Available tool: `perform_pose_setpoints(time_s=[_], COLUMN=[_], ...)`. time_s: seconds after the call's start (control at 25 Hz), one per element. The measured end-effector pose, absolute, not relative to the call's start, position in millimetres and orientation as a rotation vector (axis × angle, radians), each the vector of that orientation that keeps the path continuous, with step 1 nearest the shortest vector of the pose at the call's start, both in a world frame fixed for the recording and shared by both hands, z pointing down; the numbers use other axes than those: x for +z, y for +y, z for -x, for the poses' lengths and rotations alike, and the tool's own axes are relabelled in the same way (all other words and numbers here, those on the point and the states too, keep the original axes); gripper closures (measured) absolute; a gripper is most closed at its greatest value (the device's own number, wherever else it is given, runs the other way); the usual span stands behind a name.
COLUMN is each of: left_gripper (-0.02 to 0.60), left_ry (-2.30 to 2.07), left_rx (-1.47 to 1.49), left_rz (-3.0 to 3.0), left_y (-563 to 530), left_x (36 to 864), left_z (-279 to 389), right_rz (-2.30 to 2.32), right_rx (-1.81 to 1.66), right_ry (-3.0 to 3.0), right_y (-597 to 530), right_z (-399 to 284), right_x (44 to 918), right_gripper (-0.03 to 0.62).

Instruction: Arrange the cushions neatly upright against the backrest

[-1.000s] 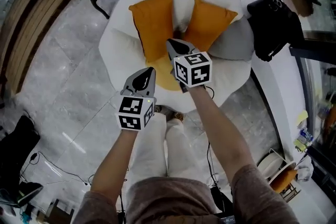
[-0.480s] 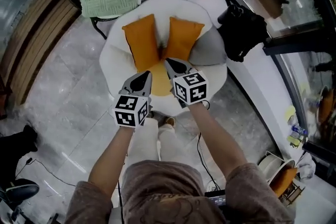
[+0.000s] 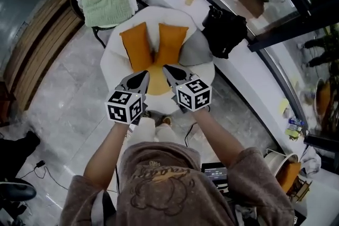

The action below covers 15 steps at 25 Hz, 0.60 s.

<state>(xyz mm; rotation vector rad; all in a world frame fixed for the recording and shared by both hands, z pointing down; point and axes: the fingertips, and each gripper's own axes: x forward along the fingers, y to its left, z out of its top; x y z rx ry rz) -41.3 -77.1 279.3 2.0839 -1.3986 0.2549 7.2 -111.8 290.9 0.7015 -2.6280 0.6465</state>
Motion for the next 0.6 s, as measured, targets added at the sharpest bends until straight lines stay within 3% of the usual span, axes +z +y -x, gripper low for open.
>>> perform_pose_setpoints(time_s=[0.6], left_gripper=[0.577], left_ry=[-1.237], left_rx=[0.279], left_rz=[-2.348], left_y=[-23], left_x=[182], left_z=[4], right_rz=[-0.623], right_rx=[0.459], right_ry=[-2.829], right_y=[-36], right_z=[-37], right_x=[158], right_gripper=[0.574])
